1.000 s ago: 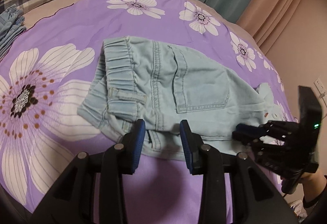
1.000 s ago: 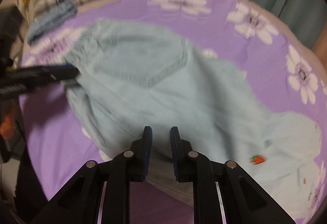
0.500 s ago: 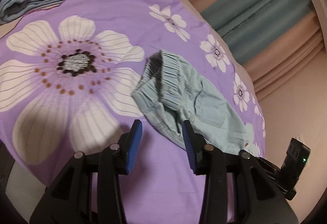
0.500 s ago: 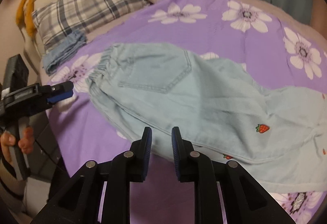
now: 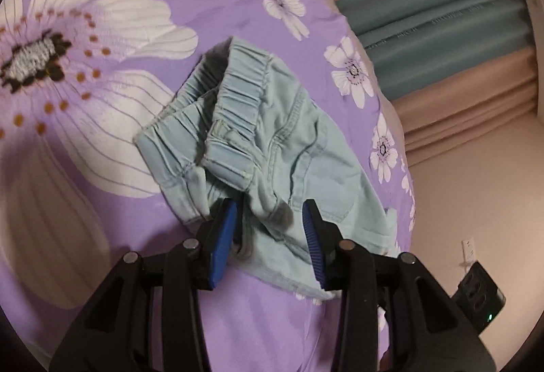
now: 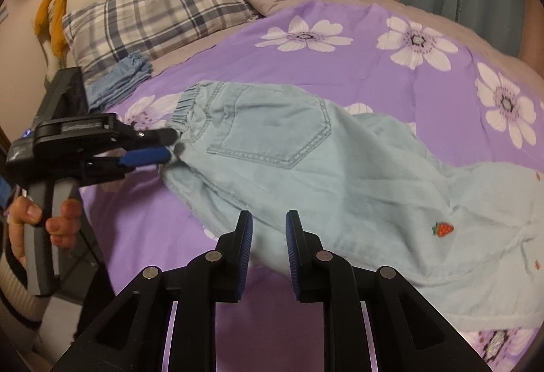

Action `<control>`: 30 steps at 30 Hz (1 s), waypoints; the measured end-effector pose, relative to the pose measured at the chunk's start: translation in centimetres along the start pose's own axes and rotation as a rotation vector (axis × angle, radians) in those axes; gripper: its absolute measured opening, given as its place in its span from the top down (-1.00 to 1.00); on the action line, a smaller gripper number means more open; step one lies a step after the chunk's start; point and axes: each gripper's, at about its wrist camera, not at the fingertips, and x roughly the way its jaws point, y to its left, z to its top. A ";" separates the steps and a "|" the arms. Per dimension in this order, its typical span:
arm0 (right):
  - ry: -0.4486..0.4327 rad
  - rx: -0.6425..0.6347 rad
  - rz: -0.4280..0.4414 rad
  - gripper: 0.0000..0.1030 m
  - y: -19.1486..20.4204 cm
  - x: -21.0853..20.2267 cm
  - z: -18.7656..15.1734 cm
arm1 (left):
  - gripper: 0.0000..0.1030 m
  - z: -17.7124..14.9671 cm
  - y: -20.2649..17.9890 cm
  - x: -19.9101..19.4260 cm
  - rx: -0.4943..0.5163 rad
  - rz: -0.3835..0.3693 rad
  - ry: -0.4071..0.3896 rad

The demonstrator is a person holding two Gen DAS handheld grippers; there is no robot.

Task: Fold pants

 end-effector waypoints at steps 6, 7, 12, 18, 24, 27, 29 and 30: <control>0.002 -0.008 0.014 0.64 -0.2 0.7 0.7 | 0.55 1.7 -0.3 1.4 -0.052 0.046 -0.040; 0.004 -0.012 0.002 0.64 -0.3 0.7 0.7 | 0.67 1.9 -0.4 1.6 -0.051 0.067 -0.035; 0.009 -0.044 -0.055 0.29 -0.8 0.2 -0.1 | 0.75 1.8 -1.7 -1.4 -0.001 0.052 -0.090; -0.007 -0.038 -0.072 0.27 -1.8 -0.7 -0.2 | 0.72 1.7 -1.4 -3.9 0.040 0.096 -0.064; 0.009 0.042 -0.033 0.27 -2.9 -0.7 -0.7 | 0.38 1.4 1.6 -1.5 -0.007 0.215 0.030; 0.010 0.120 -0.027 0.27 -4.6 -2.0 -1.3 | -0.13 1.5 0.8 -2.7 0.044 0.267 -0.002; -0.005 0.204 -0.038 0.26 -6.9 -3.4 -1.9 | -0.21 1.4 0.4 -3.7 0.082 0.302 -0.021; -0.014 0.244 -0.046 0.23 -8.0 -4.1 -2.2 | -0.21 1.2 0.3 -4.3 0.103 0.330 -0.037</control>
